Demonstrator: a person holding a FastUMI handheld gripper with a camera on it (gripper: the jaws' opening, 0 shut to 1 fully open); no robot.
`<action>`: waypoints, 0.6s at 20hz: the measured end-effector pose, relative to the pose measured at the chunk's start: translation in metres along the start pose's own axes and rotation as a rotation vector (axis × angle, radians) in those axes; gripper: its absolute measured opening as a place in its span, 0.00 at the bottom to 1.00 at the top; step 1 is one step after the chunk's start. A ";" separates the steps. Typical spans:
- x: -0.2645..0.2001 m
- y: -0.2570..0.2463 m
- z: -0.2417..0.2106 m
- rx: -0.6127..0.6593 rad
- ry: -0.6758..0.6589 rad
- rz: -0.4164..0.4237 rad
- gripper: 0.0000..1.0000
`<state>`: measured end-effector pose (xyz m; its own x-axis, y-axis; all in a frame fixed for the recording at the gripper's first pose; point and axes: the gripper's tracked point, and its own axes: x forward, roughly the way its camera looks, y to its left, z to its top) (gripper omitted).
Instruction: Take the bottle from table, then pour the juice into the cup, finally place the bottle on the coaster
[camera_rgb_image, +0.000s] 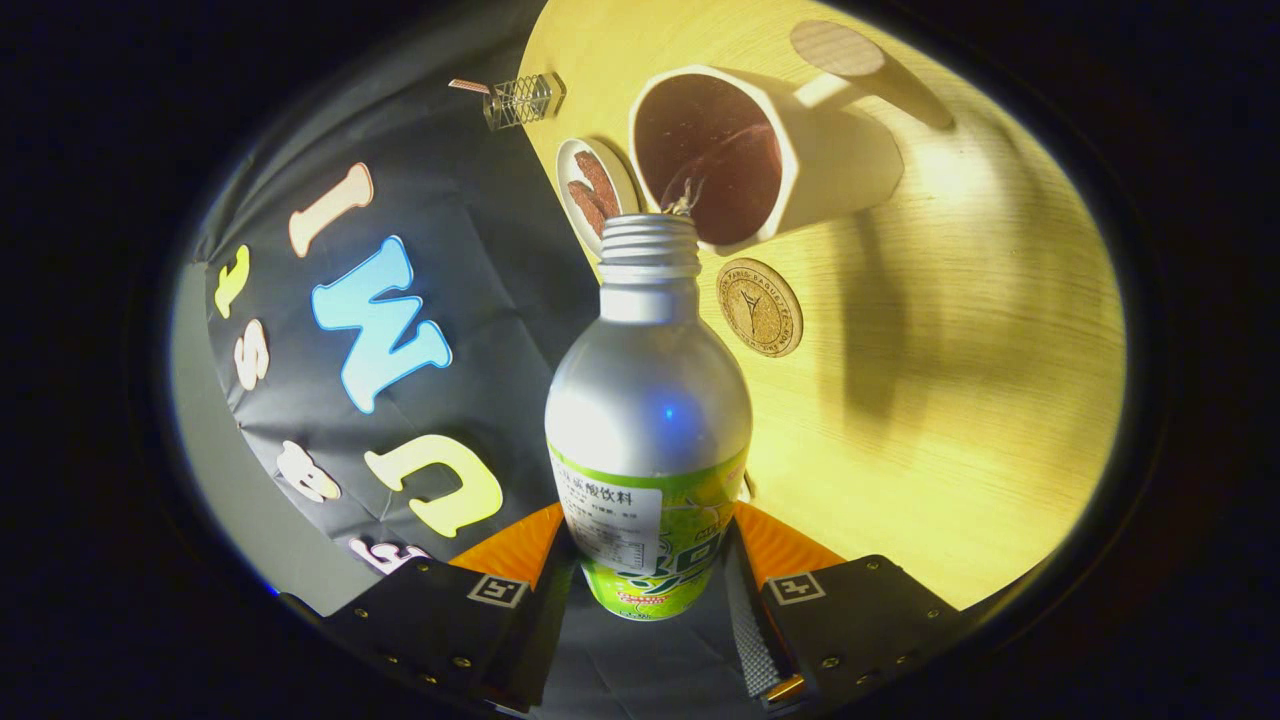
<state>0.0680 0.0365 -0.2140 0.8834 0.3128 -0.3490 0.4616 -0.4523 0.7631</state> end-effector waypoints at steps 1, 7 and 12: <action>-0.001 0.000 0.000 0.006 -0.001 0.000 0.72; -0.002 0.007 -0.001 0.037 0.008 0.003 0.72; -0.002 0.013 -0.004 0.069 0.016 -0.003 0.72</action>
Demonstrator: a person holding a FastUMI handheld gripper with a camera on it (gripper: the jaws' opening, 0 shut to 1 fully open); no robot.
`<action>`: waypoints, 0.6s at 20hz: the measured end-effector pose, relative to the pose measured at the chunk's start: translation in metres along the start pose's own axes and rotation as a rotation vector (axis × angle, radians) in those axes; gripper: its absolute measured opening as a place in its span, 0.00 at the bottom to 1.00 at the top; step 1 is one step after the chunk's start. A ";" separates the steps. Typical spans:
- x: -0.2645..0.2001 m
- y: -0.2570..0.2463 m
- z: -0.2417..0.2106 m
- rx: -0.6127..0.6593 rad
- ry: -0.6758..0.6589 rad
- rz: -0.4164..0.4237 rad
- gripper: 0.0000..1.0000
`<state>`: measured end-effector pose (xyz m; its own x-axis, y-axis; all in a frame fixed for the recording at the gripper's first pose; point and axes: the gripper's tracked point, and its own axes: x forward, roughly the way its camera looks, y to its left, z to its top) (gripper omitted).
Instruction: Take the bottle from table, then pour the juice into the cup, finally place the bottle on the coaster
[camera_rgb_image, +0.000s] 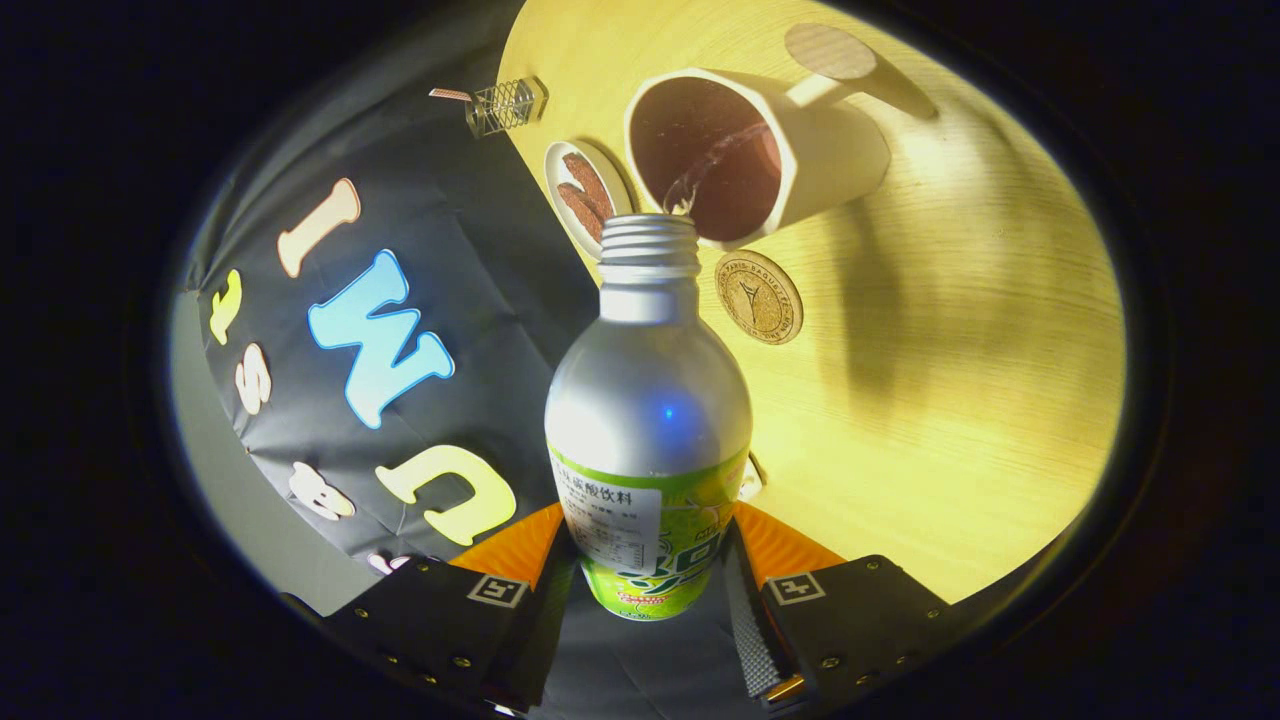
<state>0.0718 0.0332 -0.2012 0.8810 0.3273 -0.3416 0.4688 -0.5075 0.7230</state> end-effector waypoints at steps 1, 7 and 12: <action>0.000 0.000 0.000 0.006 0.003 0.001 0.72; -0.007 0.009 0.001 0.048 0.004 0.006 0.72; -0.008 0.019 0.003 0.076 0.005 0.028 0.72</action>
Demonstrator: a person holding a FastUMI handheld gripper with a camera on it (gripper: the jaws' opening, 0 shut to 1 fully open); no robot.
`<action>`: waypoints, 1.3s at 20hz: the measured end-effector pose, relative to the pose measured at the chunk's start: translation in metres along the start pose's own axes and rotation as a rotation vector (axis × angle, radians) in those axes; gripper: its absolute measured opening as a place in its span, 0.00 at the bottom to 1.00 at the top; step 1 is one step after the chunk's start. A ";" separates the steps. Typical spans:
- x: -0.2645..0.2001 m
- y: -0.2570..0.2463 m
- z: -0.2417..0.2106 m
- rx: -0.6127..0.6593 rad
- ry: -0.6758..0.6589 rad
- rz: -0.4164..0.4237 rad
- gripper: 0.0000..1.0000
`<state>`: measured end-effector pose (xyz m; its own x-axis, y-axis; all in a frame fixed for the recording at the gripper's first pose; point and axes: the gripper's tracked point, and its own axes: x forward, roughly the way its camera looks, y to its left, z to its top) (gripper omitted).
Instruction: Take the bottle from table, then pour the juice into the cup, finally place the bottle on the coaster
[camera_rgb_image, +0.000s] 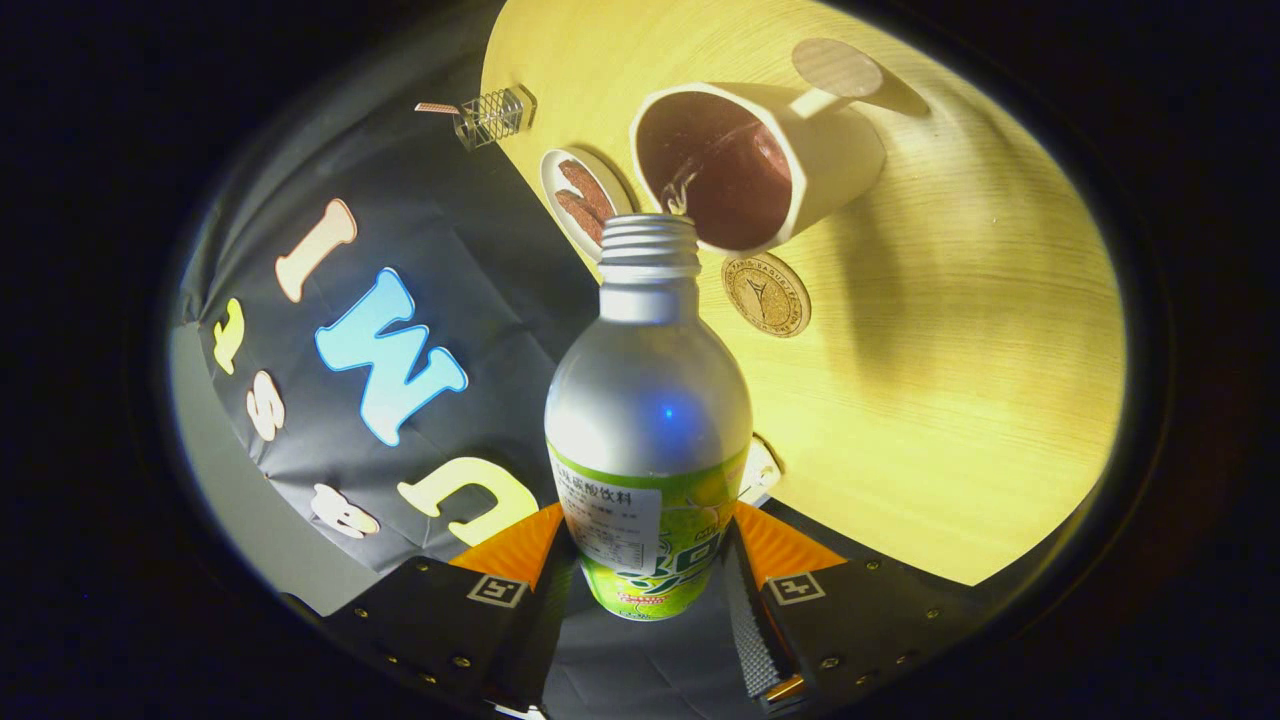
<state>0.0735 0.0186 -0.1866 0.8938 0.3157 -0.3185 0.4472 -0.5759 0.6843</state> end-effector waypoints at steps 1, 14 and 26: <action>0.000 0.000 -0.001 0.008 0.002 0.000 0.72; -0.005 0.007 -0.006 0.051 0.020 -0.002 0.72; -0.003 0.003 -0.010 0.049 0.012 -0.025 0.72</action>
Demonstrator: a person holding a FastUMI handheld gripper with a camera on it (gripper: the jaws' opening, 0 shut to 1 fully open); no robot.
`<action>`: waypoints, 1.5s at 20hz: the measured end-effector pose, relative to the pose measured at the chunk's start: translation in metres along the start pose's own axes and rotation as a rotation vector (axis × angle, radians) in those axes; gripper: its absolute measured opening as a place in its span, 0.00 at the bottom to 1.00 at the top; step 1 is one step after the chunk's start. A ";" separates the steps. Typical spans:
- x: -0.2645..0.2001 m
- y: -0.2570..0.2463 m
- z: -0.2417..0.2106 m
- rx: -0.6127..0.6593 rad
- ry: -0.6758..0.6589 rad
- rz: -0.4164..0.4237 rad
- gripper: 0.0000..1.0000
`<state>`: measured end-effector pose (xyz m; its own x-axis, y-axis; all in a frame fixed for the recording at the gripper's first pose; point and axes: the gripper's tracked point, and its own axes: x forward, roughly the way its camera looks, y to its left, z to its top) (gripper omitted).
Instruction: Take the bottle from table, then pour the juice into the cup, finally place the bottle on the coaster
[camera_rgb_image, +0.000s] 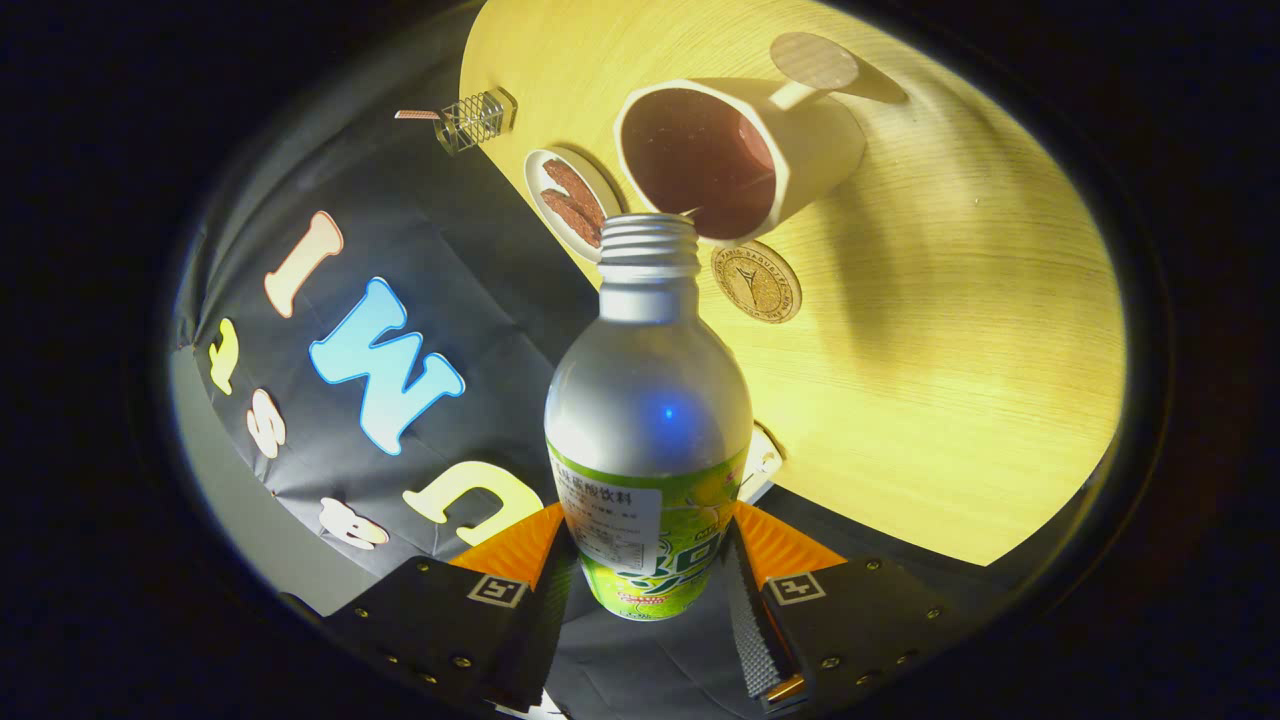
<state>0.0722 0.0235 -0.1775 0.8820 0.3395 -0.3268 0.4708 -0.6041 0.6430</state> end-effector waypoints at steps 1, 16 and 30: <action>-0.001 0.000 0.000 -0.002 -0.002 -0.002 0.72; 0.004 -0.064 0.035 -0.357 -0.097 -0.136 0.72; 0.002 -0.094 0.055 -0.900 -0.165 -0.227 0.72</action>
<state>0.0308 0.0408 -0.2763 0.7954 0.2326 -0.5596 0.4994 0.2718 0.8227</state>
